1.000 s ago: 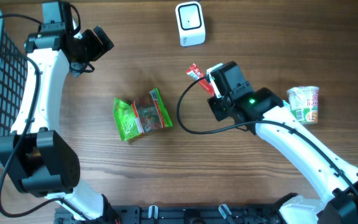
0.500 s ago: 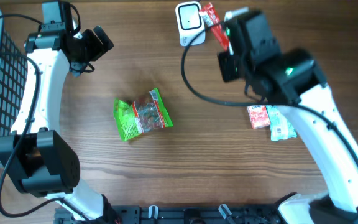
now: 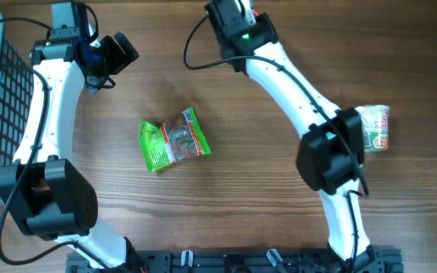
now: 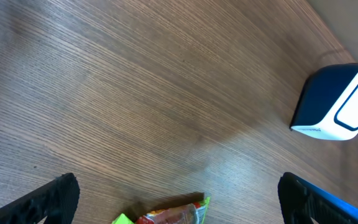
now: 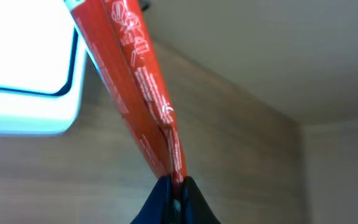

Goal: Scan the item barcode

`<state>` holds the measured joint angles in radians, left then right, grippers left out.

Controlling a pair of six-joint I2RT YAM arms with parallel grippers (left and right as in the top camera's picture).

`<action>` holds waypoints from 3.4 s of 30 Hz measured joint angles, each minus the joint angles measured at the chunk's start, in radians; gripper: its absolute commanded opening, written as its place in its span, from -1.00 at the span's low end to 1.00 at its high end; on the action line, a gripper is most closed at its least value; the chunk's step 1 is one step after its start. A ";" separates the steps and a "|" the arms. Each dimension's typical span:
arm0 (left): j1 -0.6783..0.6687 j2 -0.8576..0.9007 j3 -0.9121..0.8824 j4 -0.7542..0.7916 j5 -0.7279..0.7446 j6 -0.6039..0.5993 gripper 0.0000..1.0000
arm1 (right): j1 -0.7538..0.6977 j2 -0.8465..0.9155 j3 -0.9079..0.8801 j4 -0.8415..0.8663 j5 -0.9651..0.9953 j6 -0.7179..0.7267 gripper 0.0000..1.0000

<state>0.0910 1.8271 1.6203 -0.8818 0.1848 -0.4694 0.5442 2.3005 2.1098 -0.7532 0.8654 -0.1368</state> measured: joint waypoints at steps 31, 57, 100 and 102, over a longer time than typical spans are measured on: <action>0.000 0.000 0.000 0.001 0.000 0.000 1.00 | 0.041 -0.248 0.009 -0.521 -0.188 0.028 -0.91; 0.000 0.000 0.000 0.002 0.000 0.000 1.00 | 0.044 -0.395 -0.477 -0.220 -0.973 0.469 0.98; 0.000 0.000 0.000 0.000 0.000 0.000 1.00 | 0.184 -0.173 -0.507 -0.214 -0.965 0.348 -0.13; 0.000 0.000 0.000 0.000 0.000 0.000 1.00 | 0.167 -0.173 -0.507 -0.254 -0.934 0.336 -0.06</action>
<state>0.0910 1.8271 1.6203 -0.8818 0.1848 -0.4694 0.7109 2.1277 1.6024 -1.0077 -0.0685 0.1997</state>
